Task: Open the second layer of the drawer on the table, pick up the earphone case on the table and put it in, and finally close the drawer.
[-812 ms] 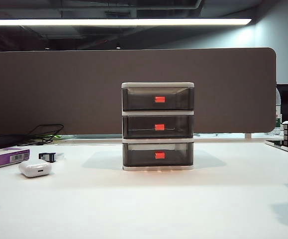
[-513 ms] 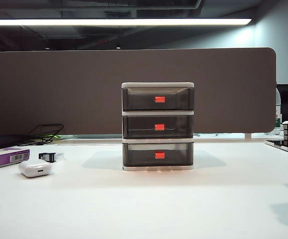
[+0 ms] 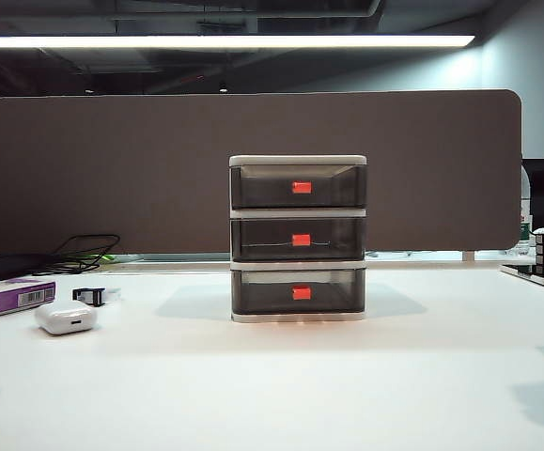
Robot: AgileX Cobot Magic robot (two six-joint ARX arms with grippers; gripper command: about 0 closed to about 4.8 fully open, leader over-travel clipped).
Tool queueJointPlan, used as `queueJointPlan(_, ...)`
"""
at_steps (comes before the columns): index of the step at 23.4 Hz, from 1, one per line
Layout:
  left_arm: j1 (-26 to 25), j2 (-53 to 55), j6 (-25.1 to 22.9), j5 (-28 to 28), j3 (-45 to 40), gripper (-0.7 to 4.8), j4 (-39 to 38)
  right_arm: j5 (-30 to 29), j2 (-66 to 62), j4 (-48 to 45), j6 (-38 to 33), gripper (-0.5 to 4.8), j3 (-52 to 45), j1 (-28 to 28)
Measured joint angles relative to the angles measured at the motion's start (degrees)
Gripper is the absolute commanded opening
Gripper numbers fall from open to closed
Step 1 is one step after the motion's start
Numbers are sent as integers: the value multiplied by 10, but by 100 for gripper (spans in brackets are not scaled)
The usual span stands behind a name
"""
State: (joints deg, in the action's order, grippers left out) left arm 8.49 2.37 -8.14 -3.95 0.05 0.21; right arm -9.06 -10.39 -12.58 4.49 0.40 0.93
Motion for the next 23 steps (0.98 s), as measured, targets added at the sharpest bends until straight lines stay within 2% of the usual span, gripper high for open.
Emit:
queueJointPlan(1,0,0,11,0,0,-6,0,-1,0,0,0,-4,0,0)
queueJointPlan(4,0,0,92,-22,0,-6,0,-32,0,0,-18,-4,0,0)
queueJointPlan(5,0,0,130,-41,0,-5,0,-74,0,0,-35,-4,0,0)
queueJointPlan(6,0,0,149,-55,0,-5,0,-113,0,1,-47,-4,0,0)
queueJointPlan(8,0,0,200,-123,0,-6,0,-227,0,9,-69,-5,0,0)
queueJointPlan(10,0,0,247,-177,0,-6,0,-306,0,23,-73,-5,0,-1)
queueJointPlan(13,1,0,257,-278,0,-6,0,-334,0,38,-73,-4,0,-1)
queueJointPlan(15,0,0,258,-316,0,-6,0,-334,0,42,-73,-5,0,-1)
queueJointPlan(19,0,0,258,-320,0,-5,0,-334,0,44,-73,-4,0,-1)
queueJointPlan(23,0,0,262,-293,0,-6,-1,-335,0,44,-74,-4,0,-1)
